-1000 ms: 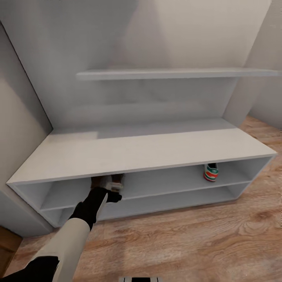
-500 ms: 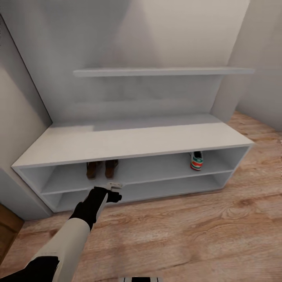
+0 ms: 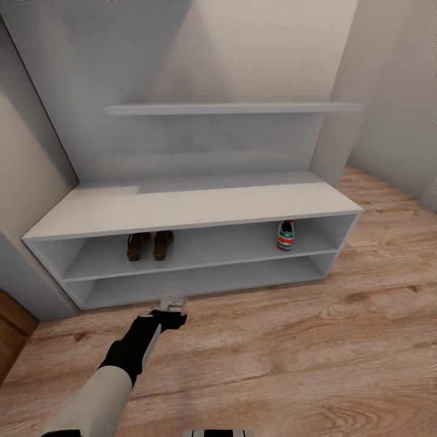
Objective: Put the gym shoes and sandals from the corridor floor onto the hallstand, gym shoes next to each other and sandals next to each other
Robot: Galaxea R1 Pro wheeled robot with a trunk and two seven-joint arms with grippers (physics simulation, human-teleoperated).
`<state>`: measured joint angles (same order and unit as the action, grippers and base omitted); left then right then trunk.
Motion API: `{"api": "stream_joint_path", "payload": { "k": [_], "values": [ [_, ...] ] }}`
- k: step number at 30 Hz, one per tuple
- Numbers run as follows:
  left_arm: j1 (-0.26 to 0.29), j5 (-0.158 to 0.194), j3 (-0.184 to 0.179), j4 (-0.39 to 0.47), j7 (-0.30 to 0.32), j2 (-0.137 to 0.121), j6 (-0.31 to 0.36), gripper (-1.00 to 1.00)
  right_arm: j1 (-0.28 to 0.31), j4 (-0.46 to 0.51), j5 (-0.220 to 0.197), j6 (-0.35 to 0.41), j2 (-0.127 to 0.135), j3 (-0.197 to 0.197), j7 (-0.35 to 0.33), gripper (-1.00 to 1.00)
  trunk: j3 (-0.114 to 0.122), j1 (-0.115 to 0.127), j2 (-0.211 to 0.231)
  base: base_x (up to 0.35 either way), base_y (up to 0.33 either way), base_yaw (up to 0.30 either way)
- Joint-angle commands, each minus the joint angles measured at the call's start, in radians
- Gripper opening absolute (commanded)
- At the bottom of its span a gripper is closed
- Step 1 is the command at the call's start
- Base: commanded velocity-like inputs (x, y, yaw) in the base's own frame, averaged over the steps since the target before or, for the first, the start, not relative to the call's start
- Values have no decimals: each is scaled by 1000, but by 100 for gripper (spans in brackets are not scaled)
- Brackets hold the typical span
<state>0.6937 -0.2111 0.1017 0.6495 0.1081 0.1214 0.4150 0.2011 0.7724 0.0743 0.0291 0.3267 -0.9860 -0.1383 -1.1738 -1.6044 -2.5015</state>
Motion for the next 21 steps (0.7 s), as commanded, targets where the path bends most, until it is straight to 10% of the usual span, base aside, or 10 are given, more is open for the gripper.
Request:
{"api": "stream_joint_path", "payload": {
  "k": [1, 13, 21],
  "values": [
    [-36, 1, 23, 2, 35, -11, -42, 100, 1, 1, 7, 3, -1, -5, -7, -100, -1, 1, 0, -281, -202, 0],
    [-352, 203, 121, -3, 603, -241, -465, 100, 1, -26, 7, 2, -6, -4, -7, -100, -1, 1, 0, -212, -139, 0],
    [-470, 247, 181, -14, 762, -303, -602, 100, 1, -39, 8, 1, -6, -3, -8, -100, -1, 1, 0, -35, -12, 0]
  ]
}}
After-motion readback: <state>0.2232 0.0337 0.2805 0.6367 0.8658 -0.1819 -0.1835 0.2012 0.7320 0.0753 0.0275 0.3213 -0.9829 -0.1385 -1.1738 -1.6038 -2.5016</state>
